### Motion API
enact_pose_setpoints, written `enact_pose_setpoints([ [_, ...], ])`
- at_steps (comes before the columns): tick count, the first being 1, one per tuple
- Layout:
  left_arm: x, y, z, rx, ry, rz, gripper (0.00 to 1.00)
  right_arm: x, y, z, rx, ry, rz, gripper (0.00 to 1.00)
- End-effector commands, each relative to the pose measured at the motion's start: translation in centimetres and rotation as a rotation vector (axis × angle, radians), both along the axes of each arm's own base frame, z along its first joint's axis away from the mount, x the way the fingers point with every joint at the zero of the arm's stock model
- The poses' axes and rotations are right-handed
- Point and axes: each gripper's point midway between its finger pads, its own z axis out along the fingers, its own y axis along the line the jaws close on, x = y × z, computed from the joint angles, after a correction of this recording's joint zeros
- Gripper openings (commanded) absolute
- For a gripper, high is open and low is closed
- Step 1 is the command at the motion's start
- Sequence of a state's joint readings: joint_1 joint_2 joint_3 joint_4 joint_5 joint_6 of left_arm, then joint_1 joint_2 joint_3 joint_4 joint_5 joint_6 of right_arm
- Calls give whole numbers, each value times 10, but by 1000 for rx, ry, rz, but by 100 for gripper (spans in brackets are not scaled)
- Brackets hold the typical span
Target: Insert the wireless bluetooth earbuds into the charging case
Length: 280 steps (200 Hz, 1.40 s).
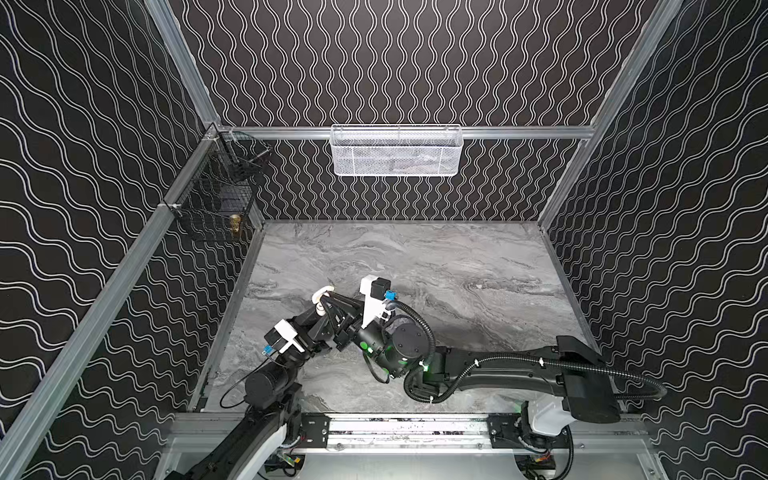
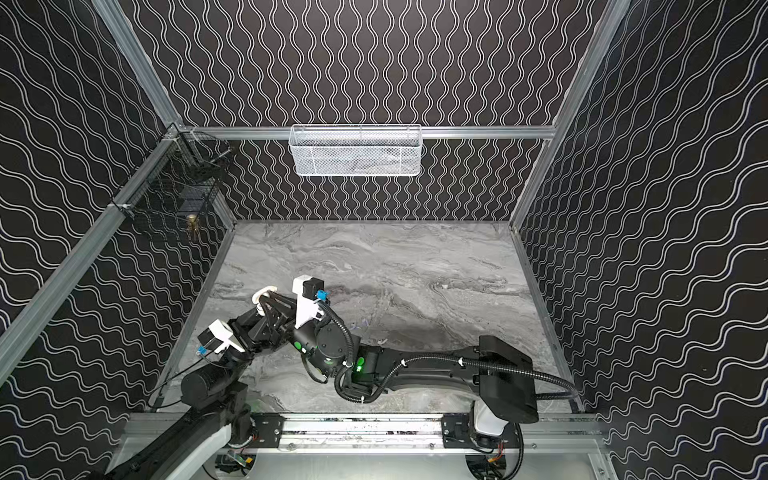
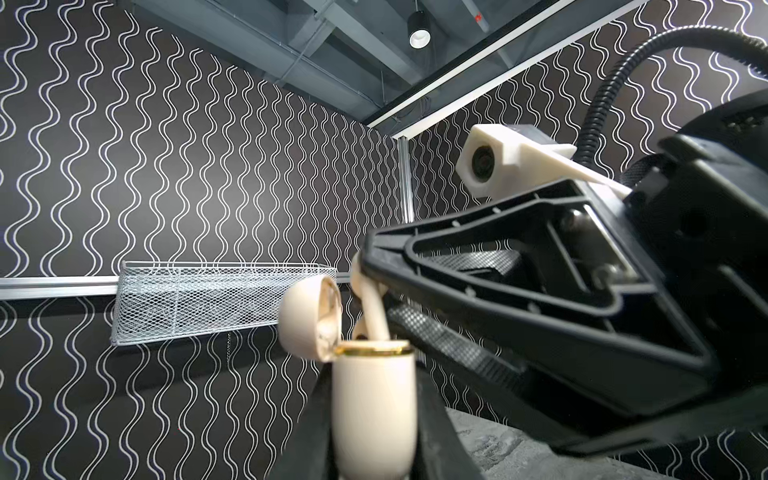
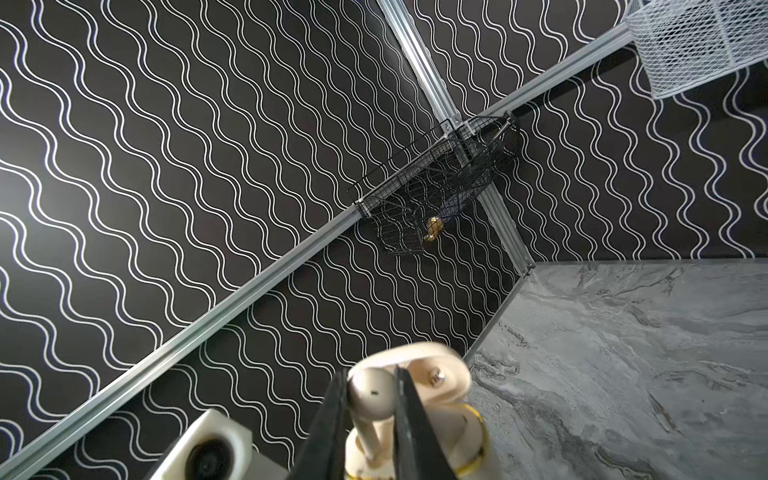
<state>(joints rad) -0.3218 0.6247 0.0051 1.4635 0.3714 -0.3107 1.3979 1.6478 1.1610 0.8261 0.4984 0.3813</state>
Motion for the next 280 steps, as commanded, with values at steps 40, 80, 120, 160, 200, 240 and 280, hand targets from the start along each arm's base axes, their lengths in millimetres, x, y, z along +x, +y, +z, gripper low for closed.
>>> enact_pose_setpoints([
  [40,-11,4,1,-20,-46,0,0,-9,13,-20,-83,4,19,10],
  [80,-12,4,3,-18,-54,-1,0,-6,22,-27,-117,32,-7,7],
  [120,-13,7,4,-25,-56,14,0,-4,18,-32,-127,44,-29,7],
  [160,-17,7,6,-16,-68,15,0,-1,11,-35,-128,41,-53,7],
  [200,-37,-4,4,86,-206,13,0,-18,-3,-1,-30,-47,26,6],
  [240,-46,-10,1,142,-264,4,0,-36,-23,33,48,-139,83,8],
  [280,-47,-12,1,148,-267,-8,0,-33,-31,39,56,-160,47,8],
])
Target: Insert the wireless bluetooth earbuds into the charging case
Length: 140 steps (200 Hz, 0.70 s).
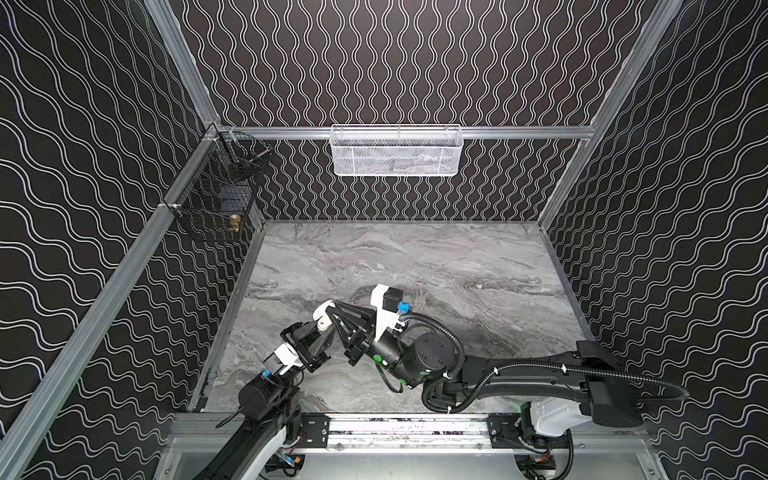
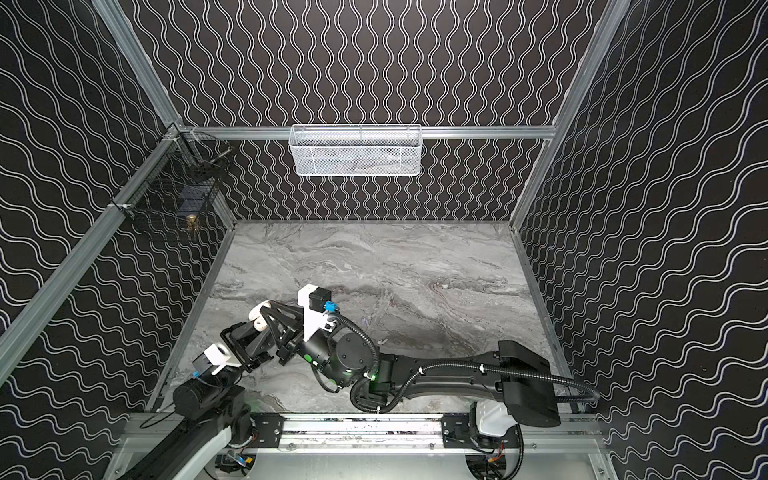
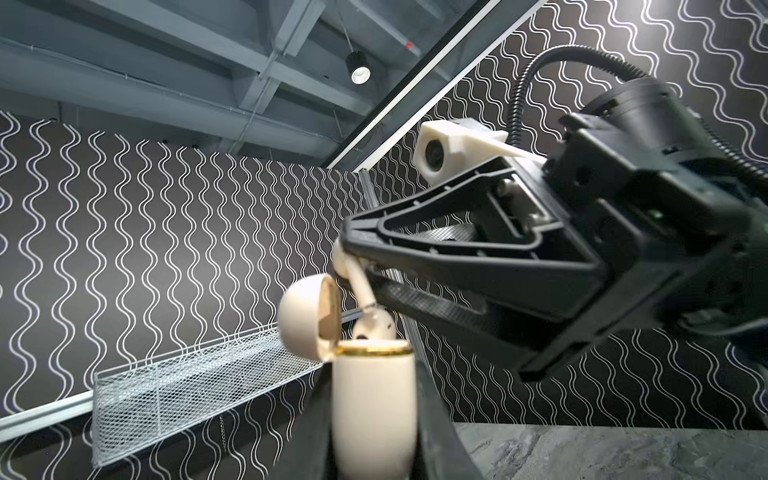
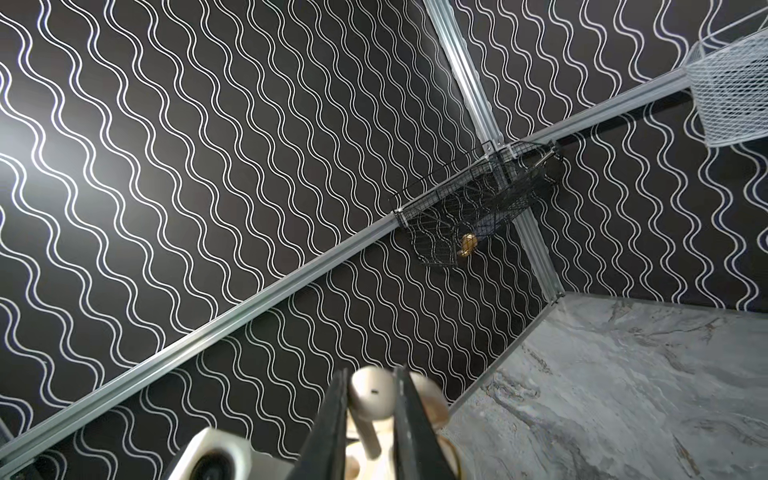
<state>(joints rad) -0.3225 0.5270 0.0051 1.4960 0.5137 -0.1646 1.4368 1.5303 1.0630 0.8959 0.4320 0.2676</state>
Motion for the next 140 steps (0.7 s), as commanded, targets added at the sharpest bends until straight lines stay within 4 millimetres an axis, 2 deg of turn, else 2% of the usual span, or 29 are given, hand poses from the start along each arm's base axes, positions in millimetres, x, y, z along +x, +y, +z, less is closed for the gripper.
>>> enact_pose_setpoints([
  [1,-7,-2,-13,26,-23,-6,0,0,-7,13,36,-36,-21,8],
  [58,-1,3,-12,-15,15,3,0,-5,1,8,26,-56,0,8],
  [140,3,10,-7,-79,59,-5,0,-1,19,-1,0,-44,-5,8],
])
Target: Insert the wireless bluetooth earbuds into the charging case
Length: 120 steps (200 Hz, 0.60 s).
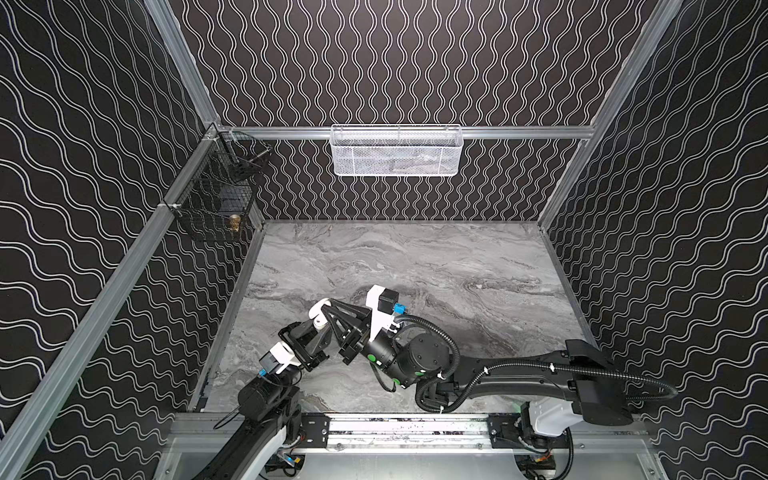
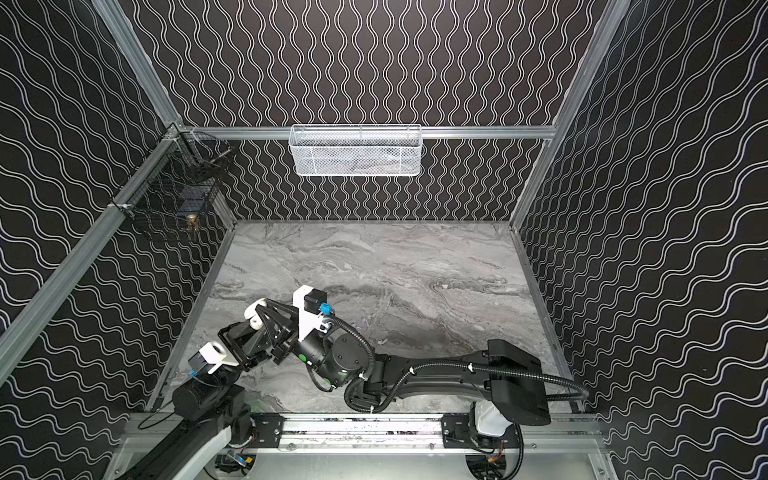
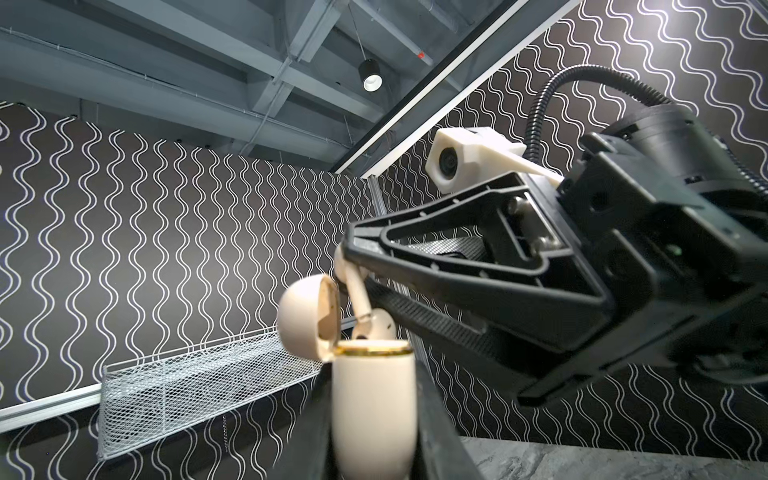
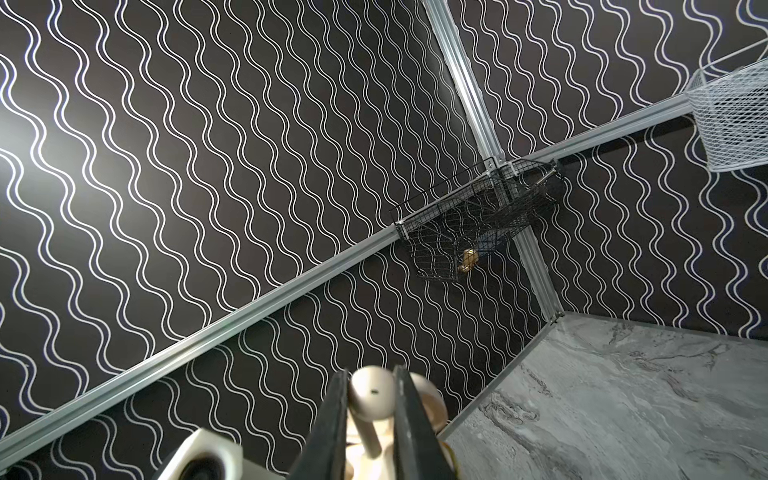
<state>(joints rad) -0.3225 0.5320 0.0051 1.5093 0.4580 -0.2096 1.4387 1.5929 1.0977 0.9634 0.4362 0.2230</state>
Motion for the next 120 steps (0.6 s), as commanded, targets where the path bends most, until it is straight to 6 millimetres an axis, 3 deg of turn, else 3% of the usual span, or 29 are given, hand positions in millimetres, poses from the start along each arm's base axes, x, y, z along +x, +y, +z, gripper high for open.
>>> enact_pose_setpoints([
  [1,-1,3,-11,-19,23,-9,0,-2,8,-3,-18,-5,11,8],
  [120,3,11,-9,-77,57,0,0,6,21,-17,-50,10,-30,7],
])
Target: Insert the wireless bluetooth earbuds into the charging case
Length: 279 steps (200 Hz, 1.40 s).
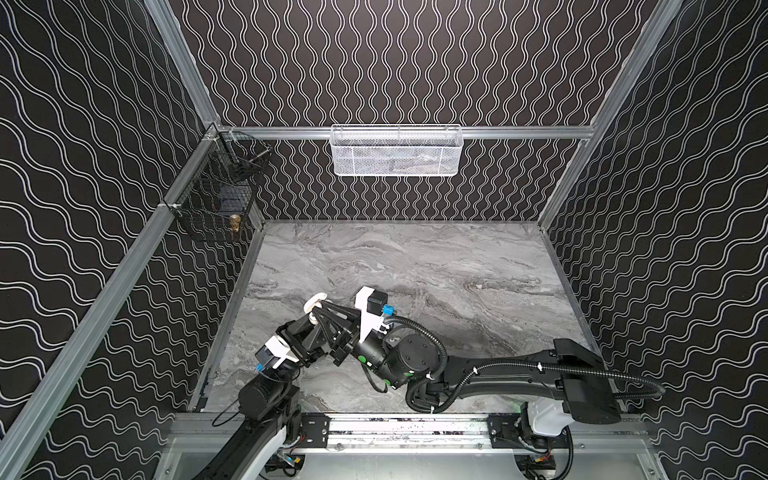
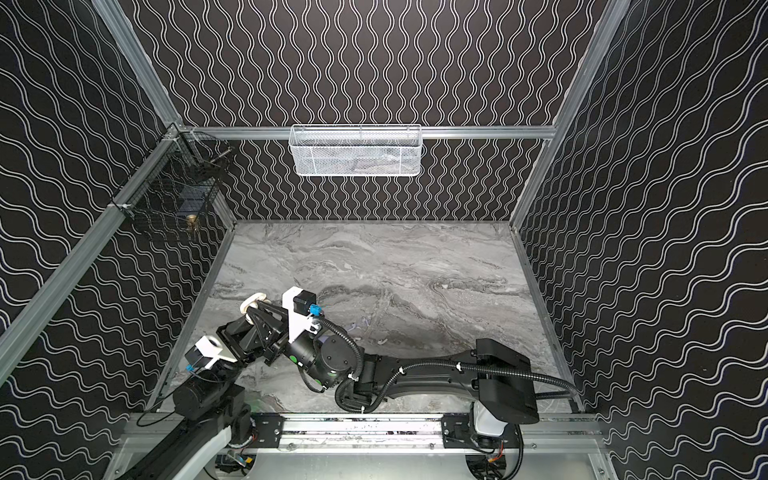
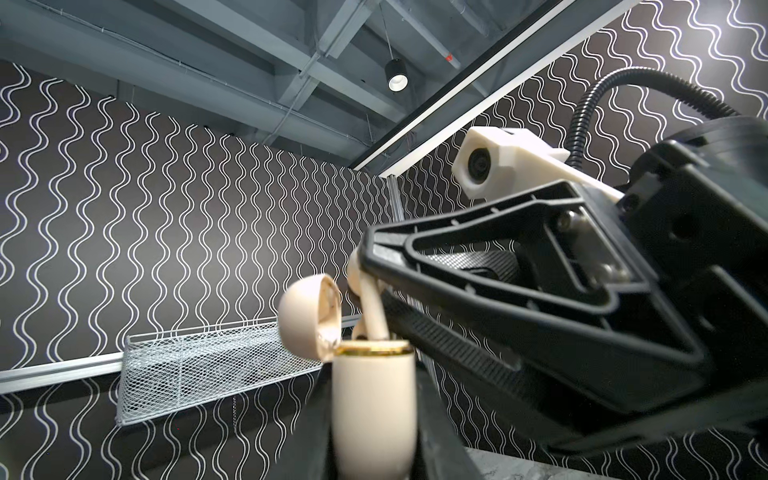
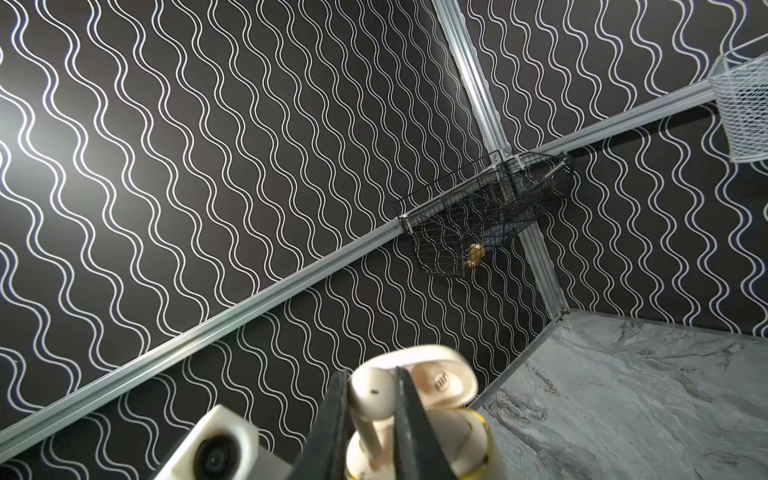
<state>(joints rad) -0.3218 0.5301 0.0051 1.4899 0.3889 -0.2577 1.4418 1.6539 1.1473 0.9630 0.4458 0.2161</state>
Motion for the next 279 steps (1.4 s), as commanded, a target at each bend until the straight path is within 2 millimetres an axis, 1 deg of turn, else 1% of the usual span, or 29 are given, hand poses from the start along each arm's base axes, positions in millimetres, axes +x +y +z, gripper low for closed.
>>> enact_pose_setpoints([
  [1,-6,2,-10,-12,-5,-9,0,4,5,-10,-34,10,-22,7],
  [37,-5,5,-9,-31,5,-6,0,8,8,-18,-28,43,-37,6],
  [71,-4,5,-10,-33,8,-4,0,11,16,-26,-50,68,-50,5],
  [123,-4,6,-10,-33,8,-2,0,12,20,-29,-64,77,-53,5],
  [166,-5,6,-9,-37,4,-2,0,17,23,-37,-96,90,-87,4],
  [209,-4,7,-8,-40,5,3,0,25,22,-48,-129,102,-140,3],
  [253,-5,7,-8,-42,4,3,0,31,14,-52,-139,102,-186,2],
  [279,-5,7,-8,-42,2,0,0,33,15,-56,-155,106,-203,1],
])
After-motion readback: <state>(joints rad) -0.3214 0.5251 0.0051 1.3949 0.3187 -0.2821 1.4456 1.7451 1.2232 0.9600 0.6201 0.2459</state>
